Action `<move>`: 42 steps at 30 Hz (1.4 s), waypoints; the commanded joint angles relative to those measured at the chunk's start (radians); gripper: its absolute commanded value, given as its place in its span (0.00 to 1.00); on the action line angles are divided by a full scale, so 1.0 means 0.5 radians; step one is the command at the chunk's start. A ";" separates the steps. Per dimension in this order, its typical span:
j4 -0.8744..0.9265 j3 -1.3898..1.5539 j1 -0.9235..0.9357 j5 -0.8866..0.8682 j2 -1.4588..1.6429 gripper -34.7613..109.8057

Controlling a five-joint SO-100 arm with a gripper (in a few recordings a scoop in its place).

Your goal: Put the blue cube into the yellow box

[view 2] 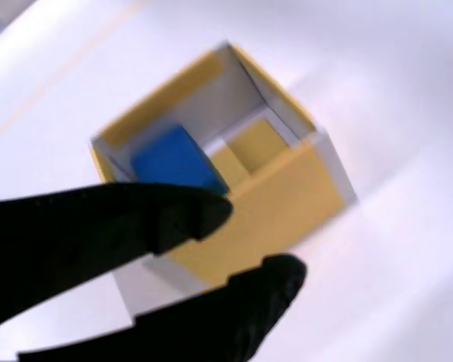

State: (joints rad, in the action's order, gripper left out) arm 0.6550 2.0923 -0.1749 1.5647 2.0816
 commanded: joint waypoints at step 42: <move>1.402 2.108 0.433 0.037 2.522 0.25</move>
State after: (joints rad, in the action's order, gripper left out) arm 1.3422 3.1186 0.0123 1.6183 3.3180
